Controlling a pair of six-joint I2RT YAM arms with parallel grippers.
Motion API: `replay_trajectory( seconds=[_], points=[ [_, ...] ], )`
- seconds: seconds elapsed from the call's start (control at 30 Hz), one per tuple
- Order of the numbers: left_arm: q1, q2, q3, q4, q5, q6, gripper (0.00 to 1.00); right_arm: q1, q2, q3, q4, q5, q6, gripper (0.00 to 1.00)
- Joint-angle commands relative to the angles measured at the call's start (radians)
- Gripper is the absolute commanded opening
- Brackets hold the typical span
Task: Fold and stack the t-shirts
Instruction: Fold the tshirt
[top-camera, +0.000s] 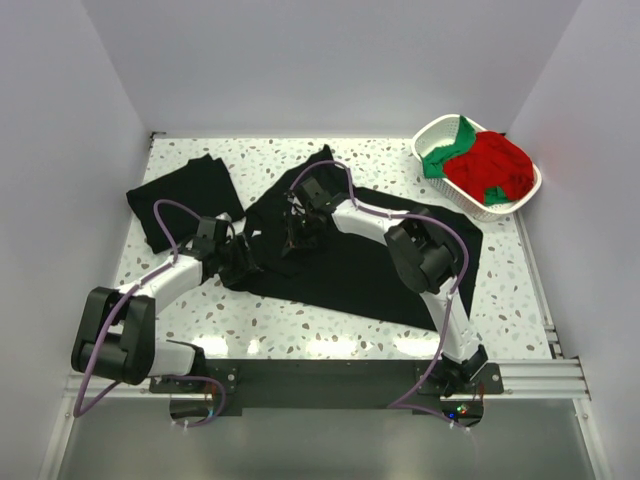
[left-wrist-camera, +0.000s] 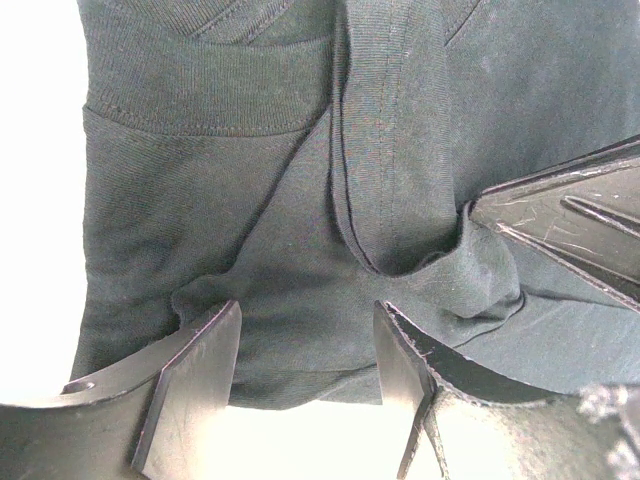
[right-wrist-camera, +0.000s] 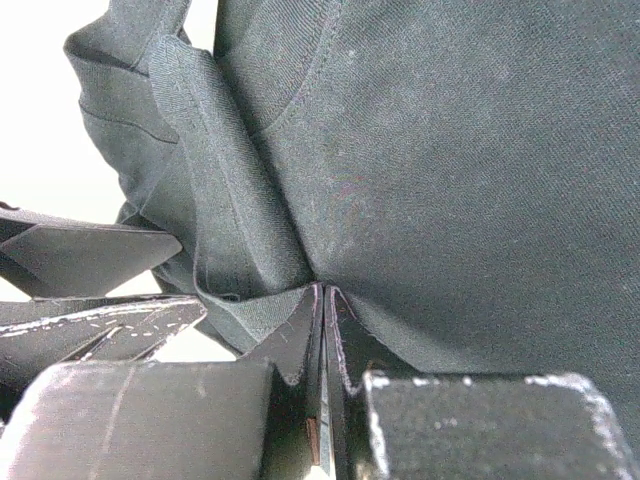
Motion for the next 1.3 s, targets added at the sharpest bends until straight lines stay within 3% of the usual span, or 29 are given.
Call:
replay_trajectory(
  seconds=[0.0,0.47,1.27],
  points=[
    [0.007,0.002,-0.029,0.012,-0.024,-0.001,0.61,0.008,-0.055,0.013,0.025,-0.009,0.002,0.00],
    [0.008,-0.002,-0.035,0.003,-0.027,0.001,0.61,0.004,-0.252,-0.171,0.028,0.213,0.045,0.00],
    [0.008,-0.026,-0.045,-0.028,-0.056,0.011,0.61,0.006,-0.282,-0.246,-0.081,0.479,0.196,0.00]
  ],
)
